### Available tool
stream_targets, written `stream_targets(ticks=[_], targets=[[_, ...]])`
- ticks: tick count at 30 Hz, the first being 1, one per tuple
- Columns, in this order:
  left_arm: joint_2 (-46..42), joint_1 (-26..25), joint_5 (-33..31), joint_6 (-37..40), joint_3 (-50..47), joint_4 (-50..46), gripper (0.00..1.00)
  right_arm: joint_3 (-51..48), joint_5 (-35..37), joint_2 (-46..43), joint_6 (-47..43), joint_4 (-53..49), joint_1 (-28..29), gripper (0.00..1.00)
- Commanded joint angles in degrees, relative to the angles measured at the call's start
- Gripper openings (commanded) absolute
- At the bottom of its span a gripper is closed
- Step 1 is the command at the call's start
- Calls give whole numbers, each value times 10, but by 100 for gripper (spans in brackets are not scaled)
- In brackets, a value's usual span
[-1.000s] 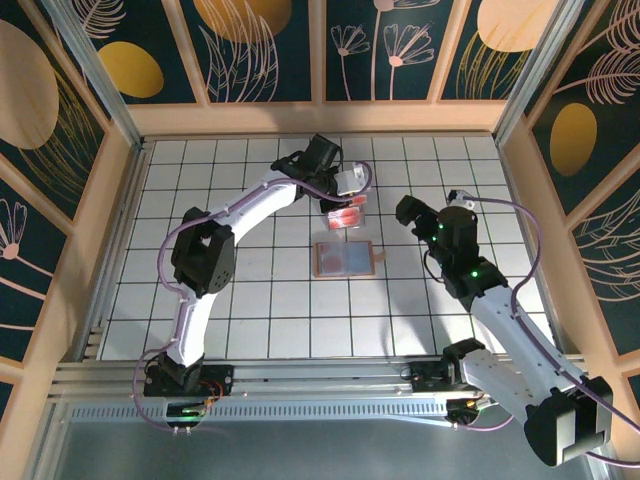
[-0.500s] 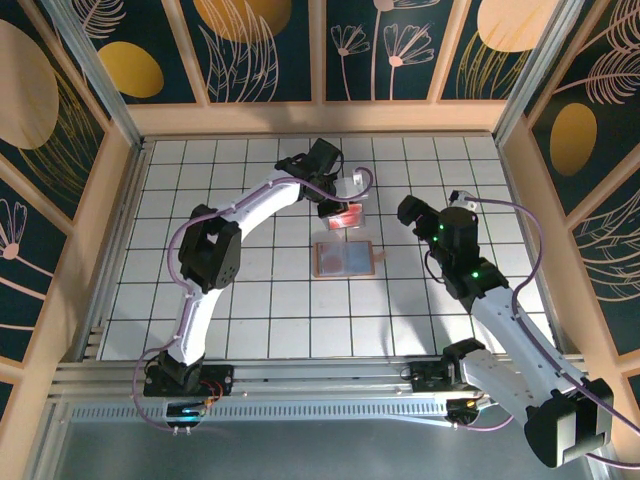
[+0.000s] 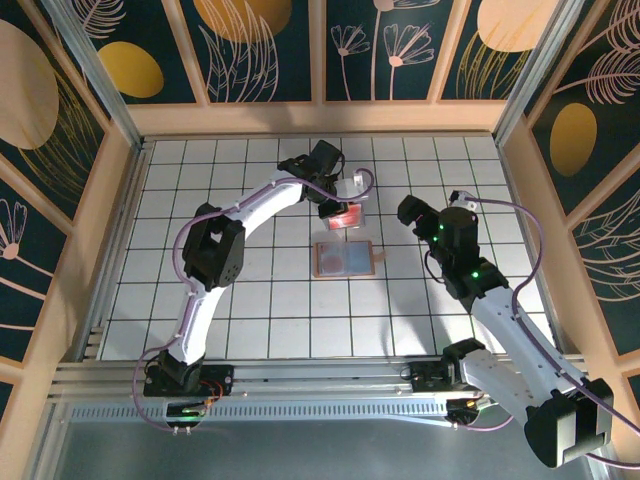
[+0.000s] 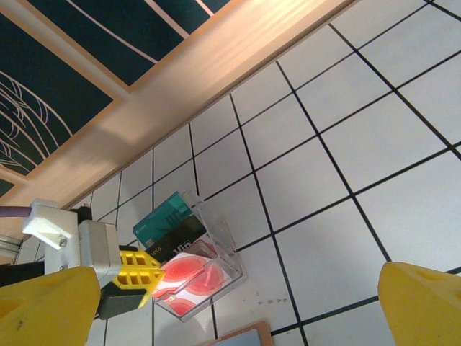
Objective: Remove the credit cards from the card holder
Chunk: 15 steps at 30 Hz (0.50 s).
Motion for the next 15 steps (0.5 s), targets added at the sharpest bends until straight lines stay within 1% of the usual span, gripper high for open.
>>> stream_targets(ticks=[1,6,8,12,15], targets=[[19,5,-10,0,20,-6,0,4,6,1,12,-1,-3,99],[22,5,-9,-12,25,-15,0,16,25,17,15,-22,-2,99],[23,5,-11,-17,32,-22,2,18,25,21,11,-22,-1,99],[27,5,-6,-31,62,-51,13,19,8,27,-2,-14,1,99],[26,6,5,-42,83,-69,28,25,3,36,-6,-21,6,99]])
